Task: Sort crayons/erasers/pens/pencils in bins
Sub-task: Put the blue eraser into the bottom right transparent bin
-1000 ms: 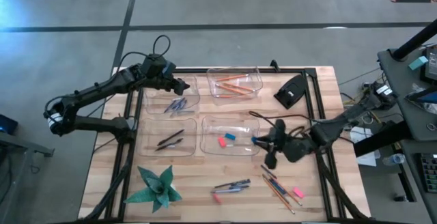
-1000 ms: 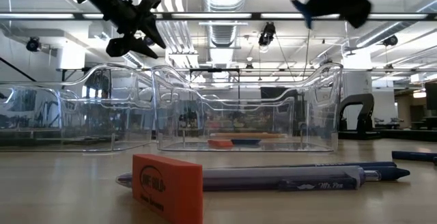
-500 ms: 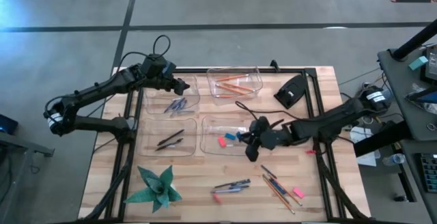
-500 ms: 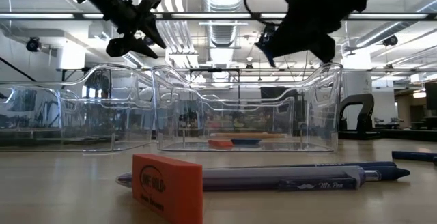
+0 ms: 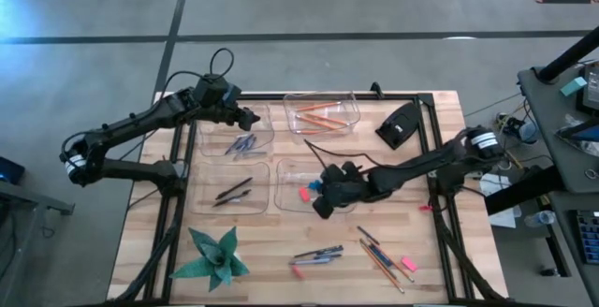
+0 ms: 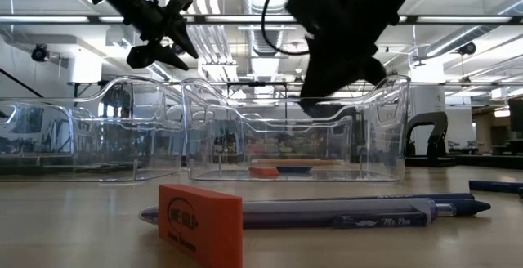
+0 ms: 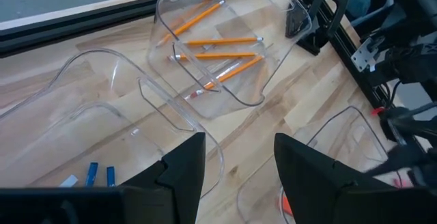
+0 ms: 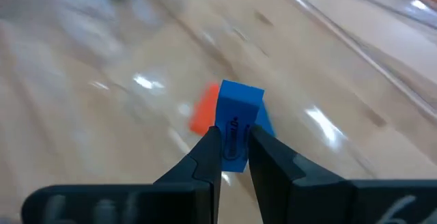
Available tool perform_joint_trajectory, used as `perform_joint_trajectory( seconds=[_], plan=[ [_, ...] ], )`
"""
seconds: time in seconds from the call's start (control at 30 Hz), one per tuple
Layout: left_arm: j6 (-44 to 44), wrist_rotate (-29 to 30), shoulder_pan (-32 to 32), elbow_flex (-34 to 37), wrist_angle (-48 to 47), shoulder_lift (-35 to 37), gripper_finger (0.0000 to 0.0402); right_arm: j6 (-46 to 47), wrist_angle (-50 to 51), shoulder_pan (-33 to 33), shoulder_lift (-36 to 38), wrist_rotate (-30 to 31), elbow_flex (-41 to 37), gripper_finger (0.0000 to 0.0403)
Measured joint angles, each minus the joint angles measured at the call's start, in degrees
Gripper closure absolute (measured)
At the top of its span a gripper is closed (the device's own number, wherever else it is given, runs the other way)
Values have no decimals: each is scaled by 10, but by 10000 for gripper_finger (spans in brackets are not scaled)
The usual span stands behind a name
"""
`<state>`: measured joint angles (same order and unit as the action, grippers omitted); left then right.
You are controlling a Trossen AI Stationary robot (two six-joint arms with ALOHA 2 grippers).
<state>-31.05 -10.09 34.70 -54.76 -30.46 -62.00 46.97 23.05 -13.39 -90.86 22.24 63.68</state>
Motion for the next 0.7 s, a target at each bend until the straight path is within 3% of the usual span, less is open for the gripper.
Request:
perform_joint_trajectory(
  seconds=[0.13, 0.33, 0.7],
  plan=[
    [1, 0, 0, 0, 0, 0, 240, 4, 61, 11, -40, -29, 38, 349],
    [2, 0, 0, 1, 0, 0, 240, -3, 64, 24, -91, -60, 73, 349],
    [2, 0, 0, 9, -1, 0, 240, -21, 68, 30, -124, -61, 107, 349]
  ],
)
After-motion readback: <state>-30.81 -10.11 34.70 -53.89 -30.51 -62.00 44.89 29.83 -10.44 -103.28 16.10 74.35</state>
